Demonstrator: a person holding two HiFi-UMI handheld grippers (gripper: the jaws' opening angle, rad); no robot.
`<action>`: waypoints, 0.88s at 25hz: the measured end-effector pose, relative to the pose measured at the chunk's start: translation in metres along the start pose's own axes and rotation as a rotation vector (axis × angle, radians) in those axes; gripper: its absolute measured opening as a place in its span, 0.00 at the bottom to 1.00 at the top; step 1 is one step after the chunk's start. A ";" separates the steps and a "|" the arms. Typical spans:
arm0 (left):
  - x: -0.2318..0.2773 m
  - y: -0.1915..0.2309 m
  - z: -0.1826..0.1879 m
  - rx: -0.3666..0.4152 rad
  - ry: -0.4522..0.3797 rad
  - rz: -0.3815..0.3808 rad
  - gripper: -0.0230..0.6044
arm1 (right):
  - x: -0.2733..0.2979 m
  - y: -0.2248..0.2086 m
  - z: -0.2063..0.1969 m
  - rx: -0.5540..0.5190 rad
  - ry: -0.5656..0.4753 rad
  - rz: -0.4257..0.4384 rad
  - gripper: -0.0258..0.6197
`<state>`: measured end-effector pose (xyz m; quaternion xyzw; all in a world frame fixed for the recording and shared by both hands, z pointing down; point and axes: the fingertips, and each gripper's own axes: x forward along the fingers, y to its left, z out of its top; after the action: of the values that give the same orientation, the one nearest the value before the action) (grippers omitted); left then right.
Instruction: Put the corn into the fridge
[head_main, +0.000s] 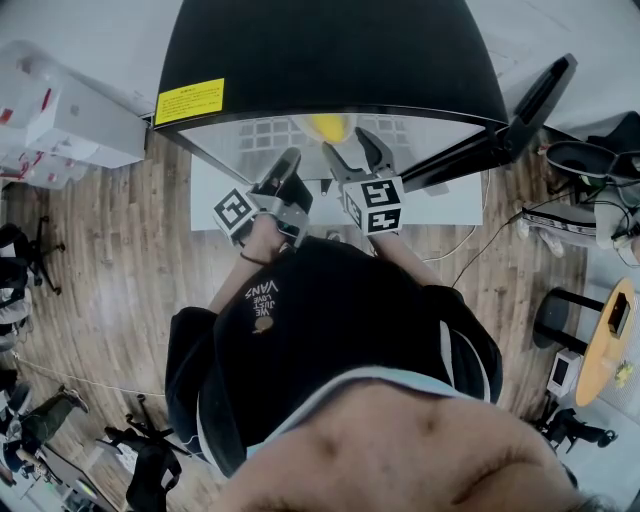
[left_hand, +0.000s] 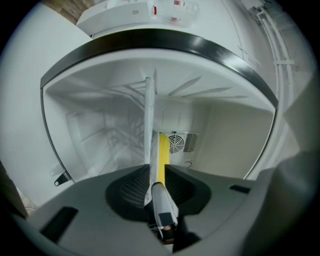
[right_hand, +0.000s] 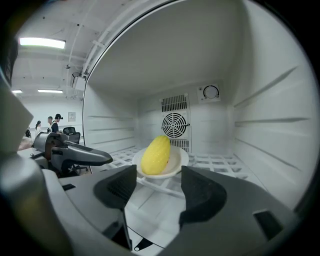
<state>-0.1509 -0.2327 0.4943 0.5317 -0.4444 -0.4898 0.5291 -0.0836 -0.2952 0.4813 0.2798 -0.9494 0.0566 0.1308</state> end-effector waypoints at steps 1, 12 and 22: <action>0.000 -0.001 0.000 0.007 0.003 -0.004 0.15 | 0.000 0.000 0.000 0.000 0.000 -0.001 0.46; -0.008 -0.007 0.006 0.101 0.015 -0.008 0.15 | -0.009 0.005 0.003 0.019 -0.015 -0.022 0.46; -0.011 -0.025 0.003 0.232 0.064 -0.059 0.15 | -0.020 0.013 0.000 0.034 -0.021 -0.043 0.46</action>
<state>-0.1565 -0.2214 0.4702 0.6175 -0.4653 -0.4331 0.4633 -0.0744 -0.2741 0.4748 0.3027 -0.9434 0.0671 0.1173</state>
